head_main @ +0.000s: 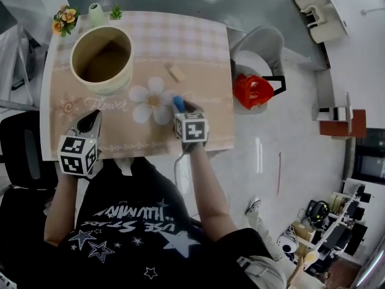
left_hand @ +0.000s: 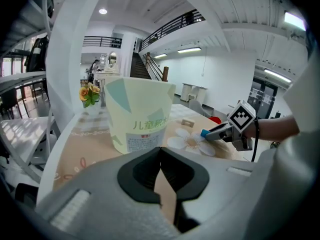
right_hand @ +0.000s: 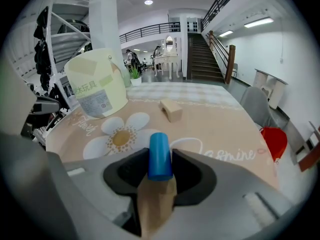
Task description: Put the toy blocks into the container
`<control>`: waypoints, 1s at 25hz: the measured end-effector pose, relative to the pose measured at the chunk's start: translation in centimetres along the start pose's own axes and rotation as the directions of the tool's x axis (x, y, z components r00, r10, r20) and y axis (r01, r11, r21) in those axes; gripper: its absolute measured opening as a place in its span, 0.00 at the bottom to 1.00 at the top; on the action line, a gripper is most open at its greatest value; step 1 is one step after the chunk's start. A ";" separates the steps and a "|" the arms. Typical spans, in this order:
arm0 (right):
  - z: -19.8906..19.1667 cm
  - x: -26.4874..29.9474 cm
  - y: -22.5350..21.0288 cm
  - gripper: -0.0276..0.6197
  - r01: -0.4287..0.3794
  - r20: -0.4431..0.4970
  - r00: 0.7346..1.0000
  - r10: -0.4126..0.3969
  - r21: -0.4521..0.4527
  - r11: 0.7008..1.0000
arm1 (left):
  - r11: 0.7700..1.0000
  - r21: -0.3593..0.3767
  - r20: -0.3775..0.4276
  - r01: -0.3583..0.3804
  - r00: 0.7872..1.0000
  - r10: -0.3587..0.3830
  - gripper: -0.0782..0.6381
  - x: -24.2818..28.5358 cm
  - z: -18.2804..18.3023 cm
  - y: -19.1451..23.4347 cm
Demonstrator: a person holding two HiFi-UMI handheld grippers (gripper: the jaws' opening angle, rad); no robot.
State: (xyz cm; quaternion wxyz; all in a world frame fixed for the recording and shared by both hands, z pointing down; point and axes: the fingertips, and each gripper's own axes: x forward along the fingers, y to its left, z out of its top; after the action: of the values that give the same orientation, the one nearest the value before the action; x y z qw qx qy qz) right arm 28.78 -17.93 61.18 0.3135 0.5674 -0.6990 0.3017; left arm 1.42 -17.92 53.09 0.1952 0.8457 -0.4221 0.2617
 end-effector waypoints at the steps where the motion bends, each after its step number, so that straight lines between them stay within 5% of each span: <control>1: 0.1 -0.1 0.0 0.27 -0.002 0.004 1.000 0.002 0.004 1.000 | 1.000 0.003 0.006 -0.001 1.000 0.001 0.12 0.0 0.2 0.1; 14: 8.2 -4.2 2.8 0.27 -0.082 0.179 0.981 0.077 0.021 0.996 | 0.999 -0.015 0.078 -0.039 0.996 0.040 0.12 -1.4 2.6 2.7; 25: 18.7 -8.2 9.5 0.27 -0.180 0.365 0.907 0.208 -0.110 0.977 | 0.994 -0.066 0.146 -0.090 0.984 0.099 0.12 -3.8 4.5 6.7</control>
State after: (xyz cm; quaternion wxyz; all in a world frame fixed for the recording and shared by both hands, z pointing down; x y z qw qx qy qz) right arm 18.98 -25.81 42.52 0.1634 0.5302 -0.8096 0.1917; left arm -4.72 -21.87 48.03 0.1754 0.8357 -0.4827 0.1944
